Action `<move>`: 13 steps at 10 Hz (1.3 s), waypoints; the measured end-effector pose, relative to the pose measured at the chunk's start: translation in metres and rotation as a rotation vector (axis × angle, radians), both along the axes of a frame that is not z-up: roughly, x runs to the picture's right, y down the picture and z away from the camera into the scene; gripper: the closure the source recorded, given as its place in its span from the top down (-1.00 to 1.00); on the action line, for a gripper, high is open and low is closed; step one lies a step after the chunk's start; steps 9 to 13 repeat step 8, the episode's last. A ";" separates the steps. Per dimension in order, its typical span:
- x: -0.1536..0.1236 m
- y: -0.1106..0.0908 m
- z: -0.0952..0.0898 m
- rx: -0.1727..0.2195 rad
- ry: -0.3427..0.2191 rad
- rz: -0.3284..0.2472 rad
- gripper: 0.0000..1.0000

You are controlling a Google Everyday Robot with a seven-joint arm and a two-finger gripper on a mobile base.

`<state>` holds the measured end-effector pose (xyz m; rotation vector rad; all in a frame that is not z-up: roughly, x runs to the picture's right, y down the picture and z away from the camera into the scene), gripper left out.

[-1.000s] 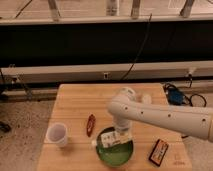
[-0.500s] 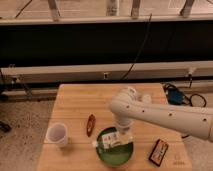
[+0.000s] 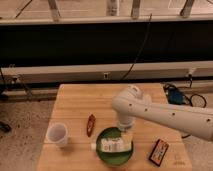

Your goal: Place the bottle in the ceramic bowl

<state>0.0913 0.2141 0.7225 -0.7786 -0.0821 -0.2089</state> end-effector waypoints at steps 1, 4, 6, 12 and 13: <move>0.003 -0.005 -0.003 0.001 0.000 0.011 0.60; 0.009 -0.017 -0.010 0.013 0.006 0.037 0.60; 0.014 -0.022 -0.013 0.014 0.015 0.051 0.59; 0.005 -0.013 -0.010 0.008 0.001 0.028 0.36; 0.005 -0.013 -0.010 0.008 0.001 0.028 0.36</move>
